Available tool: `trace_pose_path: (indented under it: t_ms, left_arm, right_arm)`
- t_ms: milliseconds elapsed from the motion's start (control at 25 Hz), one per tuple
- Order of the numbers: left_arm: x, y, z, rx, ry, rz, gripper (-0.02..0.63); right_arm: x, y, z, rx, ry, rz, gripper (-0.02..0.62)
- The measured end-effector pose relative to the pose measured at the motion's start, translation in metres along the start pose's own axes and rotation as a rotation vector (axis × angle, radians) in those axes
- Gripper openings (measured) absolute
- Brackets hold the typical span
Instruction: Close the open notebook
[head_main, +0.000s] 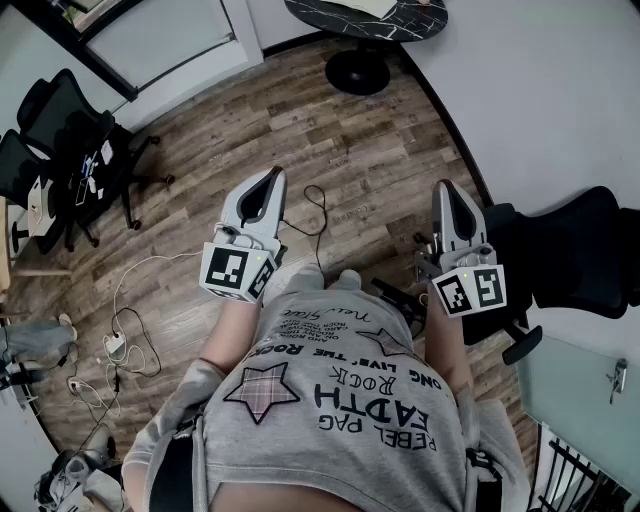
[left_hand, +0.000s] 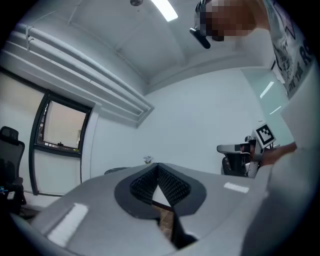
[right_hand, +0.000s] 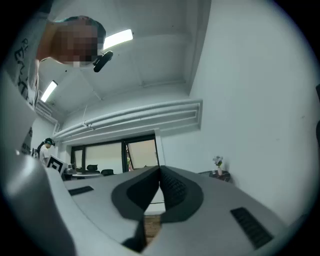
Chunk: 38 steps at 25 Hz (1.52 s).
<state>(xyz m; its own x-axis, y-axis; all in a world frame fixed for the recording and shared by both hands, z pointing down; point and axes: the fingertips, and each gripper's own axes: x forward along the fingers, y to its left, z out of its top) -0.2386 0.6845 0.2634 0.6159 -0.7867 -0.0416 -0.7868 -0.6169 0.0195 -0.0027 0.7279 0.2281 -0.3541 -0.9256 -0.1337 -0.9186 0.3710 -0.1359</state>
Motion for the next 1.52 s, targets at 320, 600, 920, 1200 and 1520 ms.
trace_pose_path:
  t_ms: [320, 600, 920, 1200, 1520]
  left_arm:
    - [0.001, -0.001, -0.002, 0.003, 0.002, 0.010, 0.005]
    - [0.002, -0.001, -0.001, -0.013, -0.002, 0.037, 0.005]
    - [0.019, -0.006, 0.000, 0.002, 0.002, 0.059, 0.005]
    - [0.033, -0.018, -0.001, 0.020, 0.006, 0.106, 0.005]
    - [0.051, -0.028, -0.014, 0.000, 0.035, 0.130, 0.005]
  right_arm:
    - [0.002, -0.006, 0.000, 0.034, -0.008, 0.007, 0.014]
    - [0.004, -0.009, 0.000, 0.022, -0.003, 0.023, 0.014]
    - [0.006, -0.037, 0.015, 0.095, -0.062, 0.004, 0.014]
    - [0.004, -0.066, 0.012, 0.104, -0.034, 0.043, 0.014]
    - [0.016, -0.091, -0.003, 0.137, 0.005, 0.061, 0.014]
